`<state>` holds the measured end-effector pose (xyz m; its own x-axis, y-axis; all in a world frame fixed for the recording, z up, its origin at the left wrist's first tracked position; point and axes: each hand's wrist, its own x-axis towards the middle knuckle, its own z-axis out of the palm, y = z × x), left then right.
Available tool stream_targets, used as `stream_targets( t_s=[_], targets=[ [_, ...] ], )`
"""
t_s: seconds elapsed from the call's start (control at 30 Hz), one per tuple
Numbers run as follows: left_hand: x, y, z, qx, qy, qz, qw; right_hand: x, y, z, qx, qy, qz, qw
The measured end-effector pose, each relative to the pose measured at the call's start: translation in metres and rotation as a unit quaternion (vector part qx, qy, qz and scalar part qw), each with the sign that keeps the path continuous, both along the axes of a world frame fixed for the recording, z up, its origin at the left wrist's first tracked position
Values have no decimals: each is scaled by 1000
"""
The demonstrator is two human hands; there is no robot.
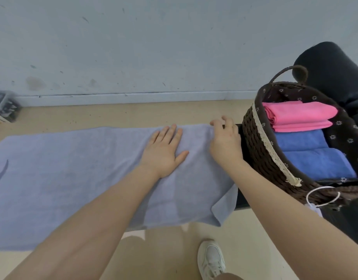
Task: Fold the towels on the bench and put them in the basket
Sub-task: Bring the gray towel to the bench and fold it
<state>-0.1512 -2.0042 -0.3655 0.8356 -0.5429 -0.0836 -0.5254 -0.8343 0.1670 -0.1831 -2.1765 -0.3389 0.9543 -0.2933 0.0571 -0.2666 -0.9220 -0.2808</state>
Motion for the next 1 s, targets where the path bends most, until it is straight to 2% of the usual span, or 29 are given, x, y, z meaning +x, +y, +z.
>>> stream_targets(
  t_s=[0.07,0.13,0.2,0.3,0.43,0.47,0.53,0.6,0.63,0.7,0.8,0.87,1.0],
  targets=[
    [-12,-5,5,-15,-18,-5,1000,-26,-3,0,7,-24,110,994],
    [-33,-15,11,-41,-1,-31,999,-48,-6,6,43,62,207,976],
    [-57,-21,10,-43,21,-65,997,-64,-7,15,16,148,245,958],
    [-82,-17,4,4,32,-100,994,-88,-8,26,-44,200,232,951],
    [-98,-12,5,46,44,-143,988,-119,-6,44,-79,349,109,928],
    [-100,-12,6,57,49,-162,984,-122,-4,46,-93,351,90,927],
    [-100,-9,8,60,57,-174,981,-120,2,42,-115,247,70,960],
    [-96,-3,7,49,56,-118,990,-113,12,29,-62,116,90,987],
    [-94,1,6,51,53,-84,994,-109,18,19,-22,95,130,987],
    [-92,5,1,62,46,-50,996,-105,30,0,2,128,216,968],
    [-92,3,-3,67,36,-47,996,-105,30,-23,-52,145,237,959],
    [-89,2,-4,70,34,-44,996,-105,18,-29,-76,137,204,966],
    [-91,1,1,81,47,-34,995,-115,-11,-28,-64,150,63,985]
  ],
)
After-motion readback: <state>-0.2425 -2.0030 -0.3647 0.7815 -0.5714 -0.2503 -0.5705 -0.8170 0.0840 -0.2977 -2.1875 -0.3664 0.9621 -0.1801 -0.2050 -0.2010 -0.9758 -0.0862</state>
